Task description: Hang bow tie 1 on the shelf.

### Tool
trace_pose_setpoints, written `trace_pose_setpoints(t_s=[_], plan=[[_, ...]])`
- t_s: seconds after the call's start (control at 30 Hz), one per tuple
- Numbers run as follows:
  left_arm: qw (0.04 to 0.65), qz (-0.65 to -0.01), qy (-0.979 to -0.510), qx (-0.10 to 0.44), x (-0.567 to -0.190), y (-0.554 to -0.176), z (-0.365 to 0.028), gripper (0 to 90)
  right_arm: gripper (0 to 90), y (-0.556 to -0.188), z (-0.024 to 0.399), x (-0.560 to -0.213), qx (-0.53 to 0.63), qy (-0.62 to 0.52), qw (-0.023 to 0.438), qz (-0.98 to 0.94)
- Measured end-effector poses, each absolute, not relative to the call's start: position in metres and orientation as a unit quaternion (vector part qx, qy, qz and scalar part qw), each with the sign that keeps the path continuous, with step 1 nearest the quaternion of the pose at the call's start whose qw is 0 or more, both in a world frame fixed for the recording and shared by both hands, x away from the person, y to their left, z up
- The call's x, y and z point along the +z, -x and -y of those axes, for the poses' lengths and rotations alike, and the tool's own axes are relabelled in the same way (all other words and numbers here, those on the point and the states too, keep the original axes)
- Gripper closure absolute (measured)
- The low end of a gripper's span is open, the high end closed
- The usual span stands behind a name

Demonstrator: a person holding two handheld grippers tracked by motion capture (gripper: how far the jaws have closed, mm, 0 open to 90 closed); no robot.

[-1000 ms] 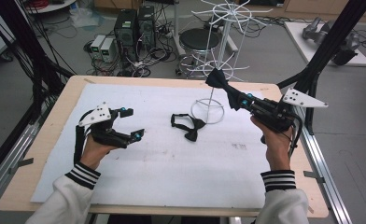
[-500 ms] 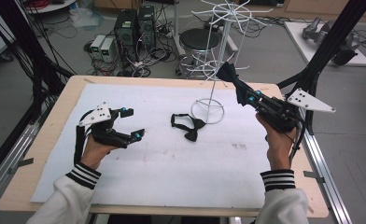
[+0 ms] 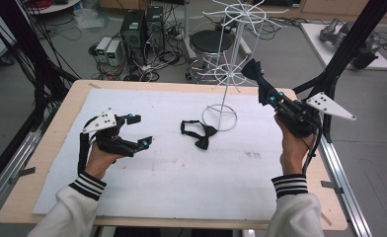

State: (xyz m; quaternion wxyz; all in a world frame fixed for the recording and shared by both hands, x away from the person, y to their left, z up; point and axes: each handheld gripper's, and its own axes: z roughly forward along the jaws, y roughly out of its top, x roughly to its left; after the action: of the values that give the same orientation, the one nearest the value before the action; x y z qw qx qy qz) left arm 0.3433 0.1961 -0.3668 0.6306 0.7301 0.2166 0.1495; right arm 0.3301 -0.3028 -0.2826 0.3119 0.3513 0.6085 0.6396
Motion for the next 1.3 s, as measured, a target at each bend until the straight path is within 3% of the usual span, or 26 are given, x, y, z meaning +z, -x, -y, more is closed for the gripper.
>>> trace_pose_setpoints(t_s=[0.73,1.3], plan=[[0.628,-0.218,-0.731,0.153,-0.368,-0.346,-0.199,8.6,86.1,-0.36,0.301,-0.297,0.612,-0.389,0.329,-0.604],[0.631,-0.225,-0.725,0.157,-0.368,-0.344,-0.204,8.6,85.9,-0.372,0.289,-0.305,0.595,-0.402,0.312,-0.622]])
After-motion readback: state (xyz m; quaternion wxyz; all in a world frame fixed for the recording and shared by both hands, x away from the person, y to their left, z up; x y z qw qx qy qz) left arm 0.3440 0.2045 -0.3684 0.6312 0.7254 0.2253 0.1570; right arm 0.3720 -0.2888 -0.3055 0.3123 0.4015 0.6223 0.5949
